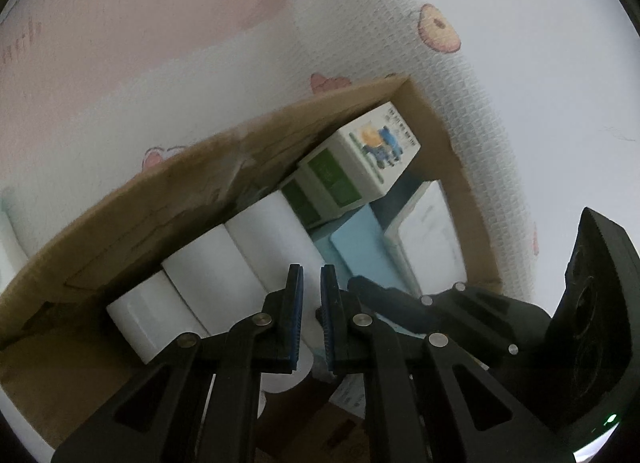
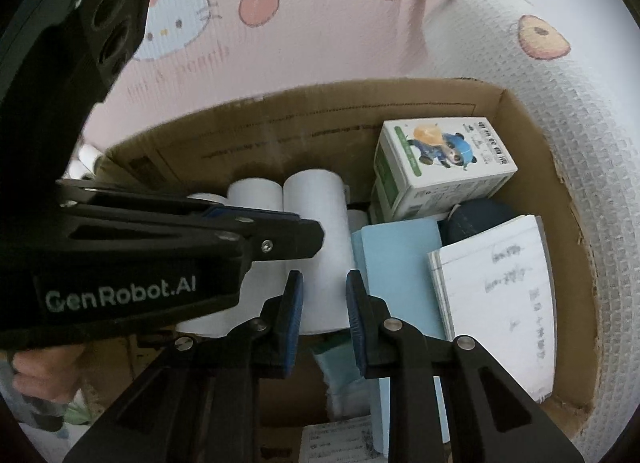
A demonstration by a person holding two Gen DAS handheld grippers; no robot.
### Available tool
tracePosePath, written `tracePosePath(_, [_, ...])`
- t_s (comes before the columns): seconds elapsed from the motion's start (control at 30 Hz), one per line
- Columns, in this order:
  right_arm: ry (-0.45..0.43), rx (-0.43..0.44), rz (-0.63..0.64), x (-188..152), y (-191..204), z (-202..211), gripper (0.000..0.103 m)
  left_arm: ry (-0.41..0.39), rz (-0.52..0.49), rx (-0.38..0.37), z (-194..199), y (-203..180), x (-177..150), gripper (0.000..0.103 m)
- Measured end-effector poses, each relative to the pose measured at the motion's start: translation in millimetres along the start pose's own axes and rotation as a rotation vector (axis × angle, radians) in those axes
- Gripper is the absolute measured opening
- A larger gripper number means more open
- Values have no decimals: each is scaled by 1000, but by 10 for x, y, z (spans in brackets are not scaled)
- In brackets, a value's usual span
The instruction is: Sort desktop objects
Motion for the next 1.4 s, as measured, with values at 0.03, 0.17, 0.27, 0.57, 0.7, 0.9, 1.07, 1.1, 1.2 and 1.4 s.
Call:
tracePosePath(0.03, [2,-6,8,-2,13,-10,19,-3,1,-3,7,3,1,10])
tracePosePath(0.17, [0,-21,21,3,63,27,19,-34,2,-8,80,13,15,10])
tracePosePath(0.27, [-29,-9,27,21,132,152,19,-92,-1,-10,200,22,35,10])
tracePosePath(0.57, [-72,-17,34,0,260,443,20,-269,69,-28,749,308,151,22])
tracePosePath(0.7, [-79,23,16,-111,304,477,20,-391,111,-66,1070,448,156,39])
tracePosePath(0.9, [-123,48,47,-108,535,570,20,-500,150,-153,1345,580,14,44])
tracePosePath(1.07, [-154,61,59,-157,748,608,20,-504,185,-68,1286,799,-98,4])
tracePosePath(1.1, [-159,67,63,-72,756,571,20,-507,192,-50,1270,854,-106,4])
tracePosePath(1.2, [-161,83,71,175,785,366,20,-522,215,-23,1283,1045,-174,4])
tracePosePath(1.4, [-160,122,82,235,1096,227,20,-561,256,72,1414,1521,-357,4])
Point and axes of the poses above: each gripper's, at about its wrist camera, not at the fingertips, and z roughly against the way its jaws point, y to its left, x to its top, the point moved 9 cm from there along -z, roughly the way its jaws point, and after that the axes turned 12 degrees about x, right-handed, at the moved point
